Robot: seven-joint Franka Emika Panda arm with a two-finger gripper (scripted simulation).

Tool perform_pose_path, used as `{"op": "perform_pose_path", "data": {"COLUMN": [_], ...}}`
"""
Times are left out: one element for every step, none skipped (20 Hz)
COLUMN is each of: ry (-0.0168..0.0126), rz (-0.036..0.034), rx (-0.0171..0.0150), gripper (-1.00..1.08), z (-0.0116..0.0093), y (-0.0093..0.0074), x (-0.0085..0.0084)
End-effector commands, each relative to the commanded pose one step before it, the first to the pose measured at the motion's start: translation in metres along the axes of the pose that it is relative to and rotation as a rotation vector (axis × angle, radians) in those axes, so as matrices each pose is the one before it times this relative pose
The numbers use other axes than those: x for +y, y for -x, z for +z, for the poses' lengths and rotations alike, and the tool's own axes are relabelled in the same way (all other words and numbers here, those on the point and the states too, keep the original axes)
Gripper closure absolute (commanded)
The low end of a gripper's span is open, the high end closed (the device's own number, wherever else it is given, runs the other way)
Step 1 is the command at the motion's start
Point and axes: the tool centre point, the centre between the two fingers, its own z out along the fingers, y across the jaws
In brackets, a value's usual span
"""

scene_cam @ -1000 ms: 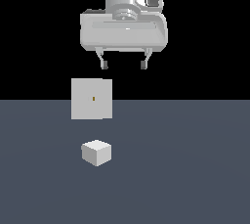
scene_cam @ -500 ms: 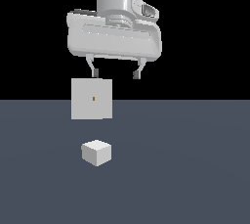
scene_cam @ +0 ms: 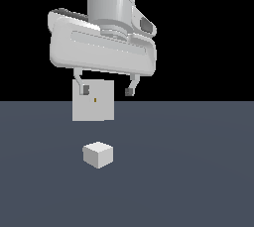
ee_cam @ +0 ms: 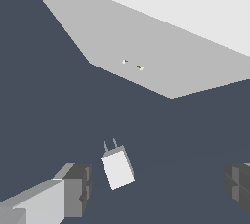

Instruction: Plug the charger into the wall socket.

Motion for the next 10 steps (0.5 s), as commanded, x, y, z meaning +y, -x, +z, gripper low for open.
{"op": "perform_pose_path", "data": {"ry": [-0.00552, -0.00233, -0.00233, -0.00234, -0.0023, -0.00218, -0.00207, -0.00197, -0.00187, -0.00176], "rz": [-0.06351, -0.02436, -0.02416, -0.02398, -0.02334, -0.022, -0.02069, -0.01943, -0.01819, -0.01696], "rx": [0.00992, 0.00366, 0.00363, 0.0036, 0.00351, 0.00331, 0.00312, 0.00293, 0.00273, 0.00253], "gripper": [-0.92, -0.92, -0.92, -0.92, -0.92, -0.92, -0.92, -0.92, -0.92, -0.92], "z": [0.00854, 0.00336, 0.00334, 0.00332, 0.00324, 0.00306, 0.00288, 0.00271, 0.00255, 0.00239], "y": [0.00609, 0.0023, 0.00229, 0.00227, 0.00221, 0.00208, 0.00195, 0.00183, 0.00171, 0.00161], "x": [-0.00619, -0.00243, -0.0024, -0.00237, -0.0023, -0.00217, -0.00204, -0.00191, -0.00177, -0.00163]}}
